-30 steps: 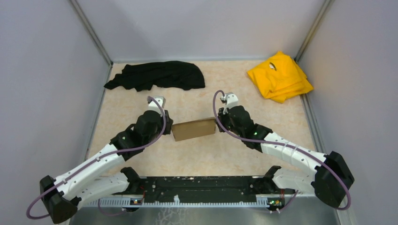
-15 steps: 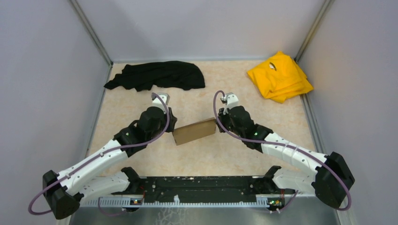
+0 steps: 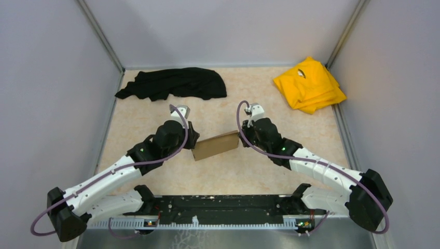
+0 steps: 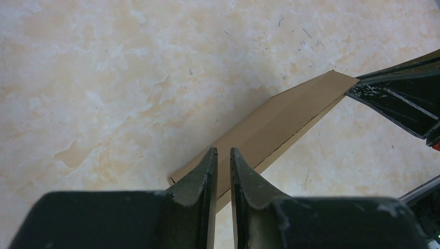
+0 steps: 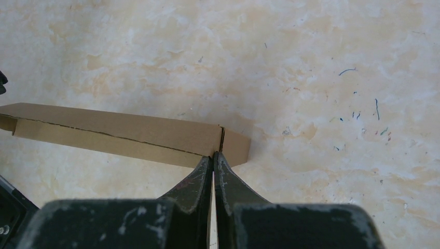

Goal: Fold the paper box

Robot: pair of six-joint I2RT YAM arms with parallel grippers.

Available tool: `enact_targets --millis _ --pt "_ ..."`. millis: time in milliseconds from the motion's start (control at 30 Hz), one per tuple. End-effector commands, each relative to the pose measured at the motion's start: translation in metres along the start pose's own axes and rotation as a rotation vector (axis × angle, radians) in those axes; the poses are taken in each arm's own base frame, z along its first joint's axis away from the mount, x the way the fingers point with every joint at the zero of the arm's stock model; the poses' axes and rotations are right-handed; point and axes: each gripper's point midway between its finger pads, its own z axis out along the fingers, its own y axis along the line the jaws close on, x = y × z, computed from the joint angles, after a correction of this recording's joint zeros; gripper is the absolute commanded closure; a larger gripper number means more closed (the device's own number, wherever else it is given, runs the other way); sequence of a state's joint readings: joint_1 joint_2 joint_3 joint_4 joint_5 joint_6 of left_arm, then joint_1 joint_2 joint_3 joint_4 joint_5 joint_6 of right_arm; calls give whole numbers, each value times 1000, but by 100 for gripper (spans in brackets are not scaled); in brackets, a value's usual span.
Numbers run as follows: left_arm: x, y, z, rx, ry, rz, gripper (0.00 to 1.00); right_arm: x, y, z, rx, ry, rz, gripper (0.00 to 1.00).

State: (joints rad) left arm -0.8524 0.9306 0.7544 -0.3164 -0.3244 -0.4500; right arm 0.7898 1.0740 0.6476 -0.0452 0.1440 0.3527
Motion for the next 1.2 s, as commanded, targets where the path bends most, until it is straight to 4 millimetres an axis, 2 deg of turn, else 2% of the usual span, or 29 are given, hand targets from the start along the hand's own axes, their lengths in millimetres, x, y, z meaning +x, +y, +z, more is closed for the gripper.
enact_targets --millis 0,300,633,1167 --pt "4 -7 -2 26 -4 -19 80 20 -1 -1 6 63 -7 100" --pt "13 -10 -7 34 -2 -39 81 20 -2 1 16 69 0 100" --pt "32 -18 -6 29 28 -29 82 18 -3 2 29 72 11 100" --pt "58 -16 -4 4 71 -20 82 22 -5 1 38 76 24 100"
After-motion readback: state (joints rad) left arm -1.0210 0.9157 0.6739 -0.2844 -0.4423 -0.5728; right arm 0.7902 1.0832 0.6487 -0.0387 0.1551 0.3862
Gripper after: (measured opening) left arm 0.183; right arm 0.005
